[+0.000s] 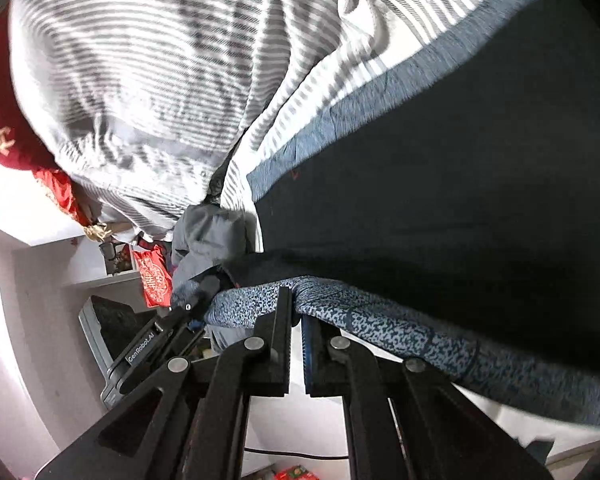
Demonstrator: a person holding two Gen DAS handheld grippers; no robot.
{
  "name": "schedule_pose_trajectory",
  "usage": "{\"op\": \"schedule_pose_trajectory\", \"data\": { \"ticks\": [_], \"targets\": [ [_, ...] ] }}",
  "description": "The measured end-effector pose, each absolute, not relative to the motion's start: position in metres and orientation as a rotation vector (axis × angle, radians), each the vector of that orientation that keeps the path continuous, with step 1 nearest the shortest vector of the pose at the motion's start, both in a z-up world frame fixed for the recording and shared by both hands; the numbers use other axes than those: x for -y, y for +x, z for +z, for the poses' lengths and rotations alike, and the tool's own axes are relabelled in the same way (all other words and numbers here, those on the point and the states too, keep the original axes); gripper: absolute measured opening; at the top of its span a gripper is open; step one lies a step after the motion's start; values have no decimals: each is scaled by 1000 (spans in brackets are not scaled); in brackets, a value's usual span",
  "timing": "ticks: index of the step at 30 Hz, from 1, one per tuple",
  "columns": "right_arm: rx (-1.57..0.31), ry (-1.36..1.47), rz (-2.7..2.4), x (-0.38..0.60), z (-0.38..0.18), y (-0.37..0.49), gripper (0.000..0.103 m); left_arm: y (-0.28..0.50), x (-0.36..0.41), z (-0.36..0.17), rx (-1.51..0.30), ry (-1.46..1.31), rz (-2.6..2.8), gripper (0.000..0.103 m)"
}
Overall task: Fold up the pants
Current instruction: 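Lift the waistband with both grippers and fold it over toward the leg ends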
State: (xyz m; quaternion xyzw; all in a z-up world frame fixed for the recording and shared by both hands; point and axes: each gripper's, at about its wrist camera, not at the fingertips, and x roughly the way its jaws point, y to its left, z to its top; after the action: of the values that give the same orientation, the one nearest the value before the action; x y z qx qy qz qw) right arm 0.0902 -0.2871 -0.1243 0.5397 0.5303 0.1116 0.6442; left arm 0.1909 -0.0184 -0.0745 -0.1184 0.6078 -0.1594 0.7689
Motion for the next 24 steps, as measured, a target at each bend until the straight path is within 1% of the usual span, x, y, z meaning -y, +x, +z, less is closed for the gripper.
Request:
{"op": "schedule_pose_trajectory", "data": {
  "ticks": [4, 11, 15, 16, 17, 19, 20, 21, 23, 24],
  "targets": [
    [-1267, 1251, 279, 307, -149, 137, 5, 230, 43, -94, -1326, -209, -297, 22],
    [-1358, 1201, 320, 327, -197, 204, 5, 263, 71, -138, -1339, -76, -191, 23],
    [-1392, 1159, 325, 330, -217, 226, 4, 272, 75, -149, -1336, -65, -164, 28],
    [-1407, 1153, 322, 330, -223, 229, 4, 274, 76, -149, -1337, -67, -162, 33],
    [-1419, 1149, 324, 330, -227, 231, 5, 275, 76, -145, -1328, -64, -160, 47],
    [-1428, 1154, 326, 329, -230, 233, 5, 274, 76, -129, -1274, -41, -139, 67],
    [-1431, 1167, 329, 330, -231, 233, 6, 273, 75, -120, -1243, -31, -133, 68],
    [-1434, 1179, 330, 331, -230, 234, 9, 273, 74, -111, -1225, -26, -138, 68],
    [-1429, 1182, 322, 337, -223, 234, 36, 271, 71, -101, -1222, -13, -135, 68],
    [-1406, 1177, 323, 342, -214, 234, 70, 268, 71, -100, -1228, 12, -126, 68]
  ]
}}
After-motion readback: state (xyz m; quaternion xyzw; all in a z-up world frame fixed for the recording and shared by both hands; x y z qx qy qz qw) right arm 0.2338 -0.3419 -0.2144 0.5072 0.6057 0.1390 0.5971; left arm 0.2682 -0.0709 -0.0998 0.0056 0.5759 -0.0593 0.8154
